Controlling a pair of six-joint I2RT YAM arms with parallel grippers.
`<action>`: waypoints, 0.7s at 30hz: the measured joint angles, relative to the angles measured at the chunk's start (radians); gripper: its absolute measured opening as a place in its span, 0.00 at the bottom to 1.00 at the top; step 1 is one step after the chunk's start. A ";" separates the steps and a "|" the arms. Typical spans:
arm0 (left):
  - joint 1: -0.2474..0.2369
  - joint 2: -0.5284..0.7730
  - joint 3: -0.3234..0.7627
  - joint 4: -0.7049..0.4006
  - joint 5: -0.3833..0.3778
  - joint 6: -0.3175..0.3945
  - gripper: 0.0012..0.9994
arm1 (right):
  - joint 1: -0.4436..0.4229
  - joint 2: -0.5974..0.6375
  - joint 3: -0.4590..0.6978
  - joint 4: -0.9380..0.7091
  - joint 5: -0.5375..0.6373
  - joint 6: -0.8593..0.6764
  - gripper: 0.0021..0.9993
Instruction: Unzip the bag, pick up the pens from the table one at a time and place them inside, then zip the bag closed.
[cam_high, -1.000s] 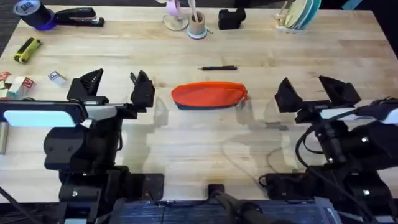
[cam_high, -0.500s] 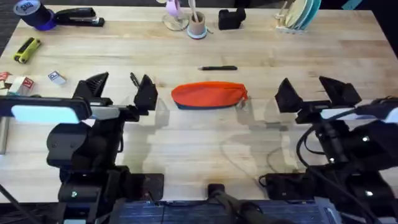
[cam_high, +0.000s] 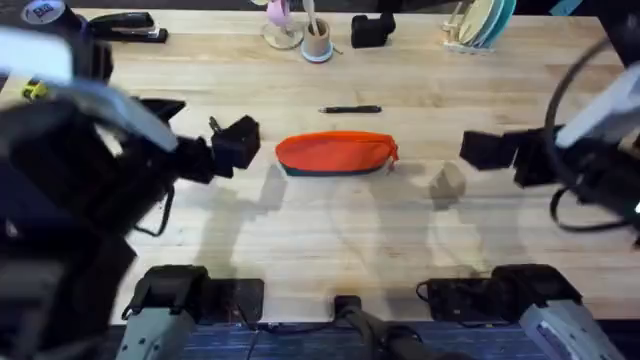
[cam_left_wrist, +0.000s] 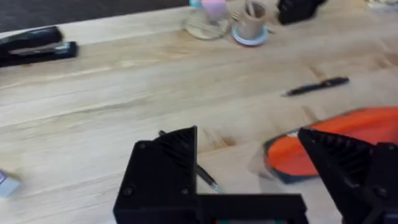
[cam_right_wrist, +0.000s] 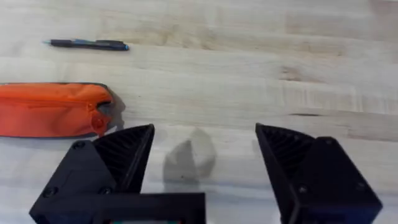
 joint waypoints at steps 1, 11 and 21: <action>0.000 0.043 0.034 -0.023 0.023 0.018 0.99 | 0.000 0.045 0.040 -0.024 0.000 0.000 1.00; 0.000 0.362 0.386 -0.281 0.156 0.196 0.99 | 0.000 0.336 0.316 -0.166 -0.001 -0.003 1.00; 0.000 0.436 0.462 -0.356 0.214 0.280 0.99 | 0.000 0.363 0.339 -0.169 -0.001 -0.004 1.00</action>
